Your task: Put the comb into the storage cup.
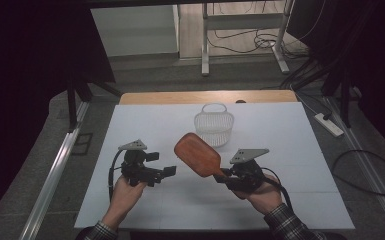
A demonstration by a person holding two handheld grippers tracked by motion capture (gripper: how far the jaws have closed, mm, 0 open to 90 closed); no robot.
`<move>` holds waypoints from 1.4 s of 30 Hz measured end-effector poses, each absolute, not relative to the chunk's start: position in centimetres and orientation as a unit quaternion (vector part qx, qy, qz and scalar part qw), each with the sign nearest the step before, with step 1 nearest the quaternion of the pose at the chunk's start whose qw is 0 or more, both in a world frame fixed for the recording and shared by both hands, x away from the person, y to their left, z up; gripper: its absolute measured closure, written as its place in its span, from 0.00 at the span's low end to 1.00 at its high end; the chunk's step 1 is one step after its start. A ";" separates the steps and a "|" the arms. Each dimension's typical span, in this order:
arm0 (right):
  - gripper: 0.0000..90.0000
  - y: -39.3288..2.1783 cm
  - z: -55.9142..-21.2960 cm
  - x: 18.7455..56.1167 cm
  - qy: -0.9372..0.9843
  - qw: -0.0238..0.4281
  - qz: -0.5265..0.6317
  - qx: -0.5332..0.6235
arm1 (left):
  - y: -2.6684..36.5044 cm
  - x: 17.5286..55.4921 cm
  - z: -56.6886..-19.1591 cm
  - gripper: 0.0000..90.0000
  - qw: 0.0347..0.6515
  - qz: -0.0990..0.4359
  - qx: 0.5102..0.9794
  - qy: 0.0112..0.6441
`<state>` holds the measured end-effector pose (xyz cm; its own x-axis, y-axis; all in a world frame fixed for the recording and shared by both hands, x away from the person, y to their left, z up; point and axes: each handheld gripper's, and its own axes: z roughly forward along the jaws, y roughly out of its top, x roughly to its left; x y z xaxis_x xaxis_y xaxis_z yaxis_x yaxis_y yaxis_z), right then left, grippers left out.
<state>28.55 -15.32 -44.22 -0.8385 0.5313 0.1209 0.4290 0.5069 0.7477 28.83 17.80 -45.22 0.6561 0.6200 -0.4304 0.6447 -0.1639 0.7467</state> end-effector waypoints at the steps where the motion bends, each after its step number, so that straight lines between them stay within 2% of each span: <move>1: 0.80 -15.3 -44.2 28.5 0.865 0.063 0.414 0.278 | 17.7 28.9 -45.2 0.00 0.499 -0.015 0.761 0.414; 42: 0.80 -14.2 -43.9 27.6 0.852 0.061 0.448 0.265 | 13.0 32.8 -45.3 0.00 0.547 -0.136 0.727 0.392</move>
